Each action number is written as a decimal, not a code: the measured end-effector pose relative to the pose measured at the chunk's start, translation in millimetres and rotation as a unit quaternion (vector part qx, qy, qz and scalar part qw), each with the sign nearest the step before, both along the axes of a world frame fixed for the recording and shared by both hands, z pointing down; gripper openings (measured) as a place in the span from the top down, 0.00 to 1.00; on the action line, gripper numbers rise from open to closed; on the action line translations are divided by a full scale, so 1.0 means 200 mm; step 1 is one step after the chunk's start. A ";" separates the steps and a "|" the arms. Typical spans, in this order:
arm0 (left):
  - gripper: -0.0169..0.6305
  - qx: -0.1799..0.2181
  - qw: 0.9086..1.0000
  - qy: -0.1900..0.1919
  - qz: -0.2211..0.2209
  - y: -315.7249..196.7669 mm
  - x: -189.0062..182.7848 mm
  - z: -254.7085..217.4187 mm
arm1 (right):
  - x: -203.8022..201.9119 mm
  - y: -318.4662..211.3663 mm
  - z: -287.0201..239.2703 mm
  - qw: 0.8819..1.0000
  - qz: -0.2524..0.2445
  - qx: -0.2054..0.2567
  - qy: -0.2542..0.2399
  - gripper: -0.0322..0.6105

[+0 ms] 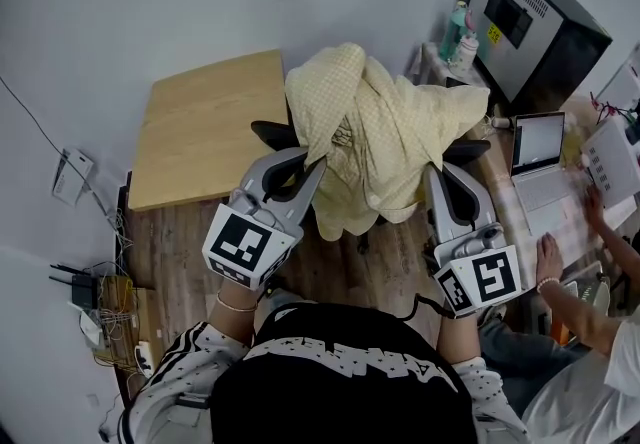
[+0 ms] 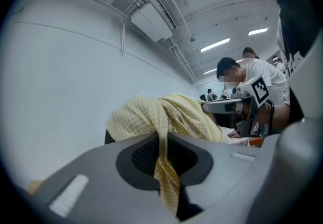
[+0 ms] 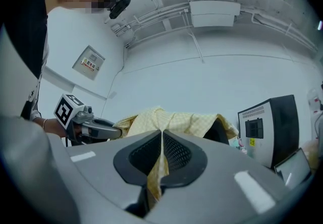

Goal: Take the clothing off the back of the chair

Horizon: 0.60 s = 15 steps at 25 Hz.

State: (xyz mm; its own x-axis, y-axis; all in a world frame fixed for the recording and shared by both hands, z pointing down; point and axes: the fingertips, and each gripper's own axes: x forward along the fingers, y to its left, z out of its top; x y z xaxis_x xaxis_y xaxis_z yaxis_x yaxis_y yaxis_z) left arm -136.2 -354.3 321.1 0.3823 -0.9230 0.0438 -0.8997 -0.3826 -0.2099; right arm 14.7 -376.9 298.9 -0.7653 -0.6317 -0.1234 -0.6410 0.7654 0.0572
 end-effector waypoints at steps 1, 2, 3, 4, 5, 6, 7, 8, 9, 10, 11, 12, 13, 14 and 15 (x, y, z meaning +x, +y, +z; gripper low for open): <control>0.93 0.001 1.000 0.001 0.002 0.01 0.01 -0.01 | 0.01 0.01 -0.01 1.000 0.001 0.001 -0.001 0.92; 0.93 0.003 1.000 0.002 0.004 0.02 0.01 -0.01 | 0.01 0.01 -0.01 1.000 0.002 0.002 -0.002 0.92; 0.93 0.005 1.000 0.001 0.005 0.02 0.02 -0.02 | 0.02 0.01 -0.02 1.000 0.003 0.004 -0.003 0.92; 0.93 0.007 1.000 0.000 0.006 0.03 0.03 -0.04 | 0.02 0.02 -0.03 1.000 0.003 0.005 -0.003 0.92; 0.93 0.008 1.000 0.000 0.005 0.04 0.03 -0.04 | 0.02 0.02 -0.03 1.000 0.003 0.007 -0.003 0.92; 0.93 0.009 1.000 -0.001 0.005 0.05 0.04 -0.05 | 0.03 0.03 -0.04 1.000 0.002 0.007 -0.004 0.92; 0.93 0.012 1.000 -0.003 0.007 0.06 0.05 -0.05 | 0.04 0.04 -0.04 1.000 0.001 0.007 -0.005 0.92; 0.93 0.013 1.000 -0.007 0.009 0.07 0.07 -0.06 | 0.05 0.04 -0.04 1.000 0.000 0.007 -0.007 0.92; 0.93 0.011 1.000 -0.009 0.011 0.09 0.09 -0.06 | 0.06 0.04 -0.05 1.000 -0.001 0.008 -0.009 0.92; 0.93 0.007 1.000 -0.009 0.013 0.10 0.11 -0.07 | 0.07 0.05 -0.05 1.000 -0.002 0.010 -0.011 0.92; 0.93 0.004 1.000 -0.006 0.014 0.11 0.12 -0.09 | 0.07 0.05 -0.07 1.000 -0.002 0.013 -0.013 0.92; 0.93 0.003 1.000 -0.003 0.015 0.12 0.13 -0.10 | 0.07 0.06 -0.08 1.000 -0.004 0.016 -0.015 0.92; 0.93 0.004 1.000 -0.001 0.016 0.13 0.13 -0.11 | 0.07 0.06 -0.10 1.000 -0.006 0.020 -0.016 0.92; 0.93 0.005 1.000 -0.001 0.016 0.14 0.13 -0.13 | 0.07 0.07 -0.11 1.000 -0.008 0.024 -0.015 0.92; 0.93 0.006 1.000 -0.003 0.016 0.14 0.14 -0.14 | 0.07 0.07 -0.13 0.999 -0.011 0.029 -0.014 0.92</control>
